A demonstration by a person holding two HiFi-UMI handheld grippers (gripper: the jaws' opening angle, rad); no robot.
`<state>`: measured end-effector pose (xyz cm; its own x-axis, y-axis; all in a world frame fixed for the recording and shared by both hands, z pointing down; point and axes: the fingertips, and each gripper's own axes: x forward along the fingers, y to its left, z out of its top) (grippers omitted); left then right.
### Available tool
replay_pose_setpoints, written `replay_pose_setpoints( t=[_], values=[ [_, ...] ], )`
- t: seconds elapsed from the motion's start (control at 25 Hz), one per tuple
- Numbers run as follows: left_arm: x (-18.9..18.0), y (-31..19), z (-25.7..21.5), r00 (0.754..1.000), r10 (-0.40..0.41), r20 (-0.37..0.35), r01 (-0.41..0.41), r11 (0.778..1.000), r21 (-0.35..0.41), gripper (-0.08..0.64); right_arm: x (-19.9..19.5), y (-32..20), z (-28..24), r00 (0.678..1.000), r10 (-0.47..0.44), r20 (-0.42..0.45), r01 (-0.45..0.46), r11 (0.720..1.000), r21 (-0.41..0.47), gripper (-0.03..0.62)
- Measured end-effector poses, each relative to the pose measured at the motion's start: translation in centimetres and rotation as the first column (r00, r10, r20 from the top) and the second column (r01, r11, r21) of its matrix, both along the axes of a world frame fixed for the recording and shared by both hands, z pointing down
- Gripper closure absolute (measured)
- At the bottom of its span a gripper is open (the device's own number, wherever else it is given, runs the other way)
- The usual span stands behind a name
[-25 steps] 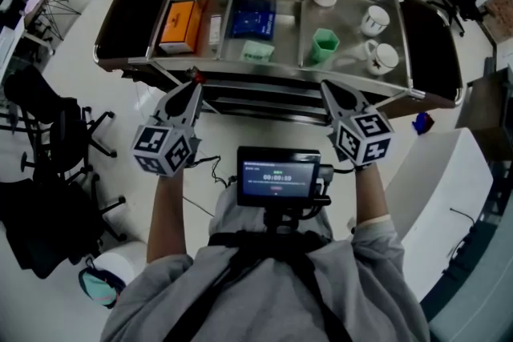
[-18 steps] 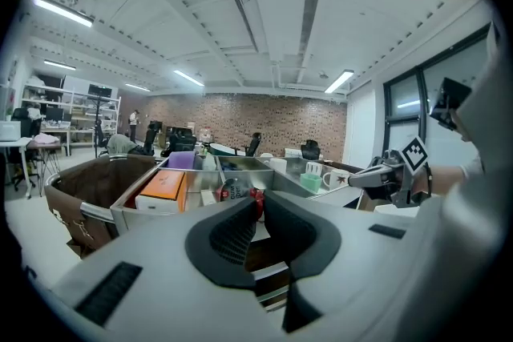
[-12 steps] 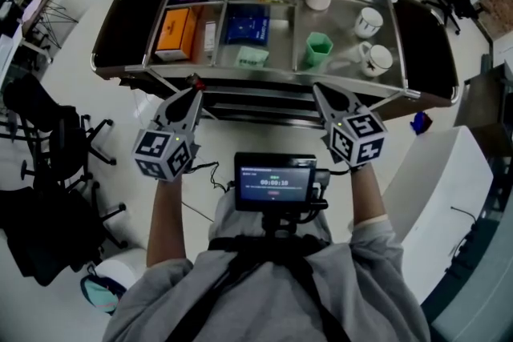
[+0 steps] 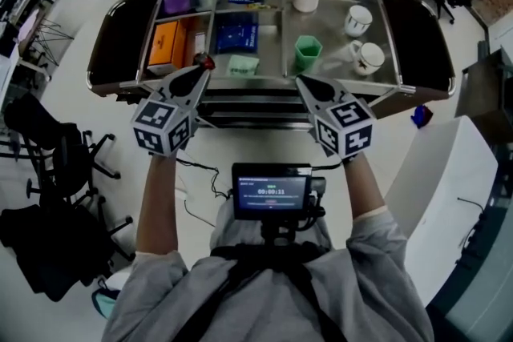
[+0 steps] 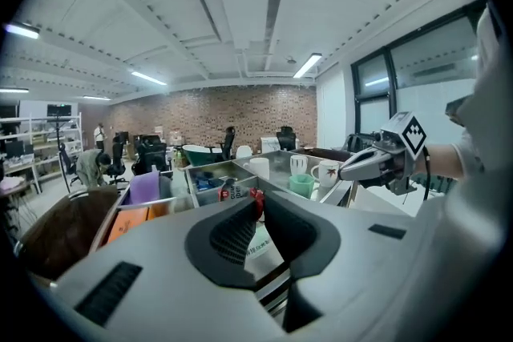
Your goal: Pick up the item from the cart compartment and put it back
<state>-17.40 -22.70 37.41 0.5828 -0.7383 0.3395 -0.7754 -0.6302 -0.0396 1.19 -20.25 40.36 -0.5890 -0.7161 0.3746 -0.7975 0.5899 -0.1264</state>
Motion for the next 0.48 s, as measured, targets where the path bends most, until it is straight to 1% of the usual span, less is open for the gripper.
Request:
replay_pose_setpoints(
  t=[0.2, 0.36, 0.48],
  values=[
    [3.4, -3.3, -0.7, 0.992, 0.112, 0.060, -0.112, 0.994, -0.004, 0.523, -0.8, -1.1, -0.6, 1.000, -0.008, -0.019, 0.008, 1.000, -0.002, 0.583],
    [6.0, -5.7, -0.1, 0.973, 0.194, 0.127, -0.192, 0.981, -0.026, 0.523, -1.2, -2.1, -0.7, 1.000, -0.005, -0.029, 0.005, 1.000, -0.015, 0.583],
    [7.6, -7.5, 0.9, 0.955, 0.247, 0.162, -0.240, 0.969, -0.058, 0.523, -1.5, -2.9, -0.4, 0.999, 0.001, -0.033, -0.002, 1.000, -0.027, 0.583]
  ],
)
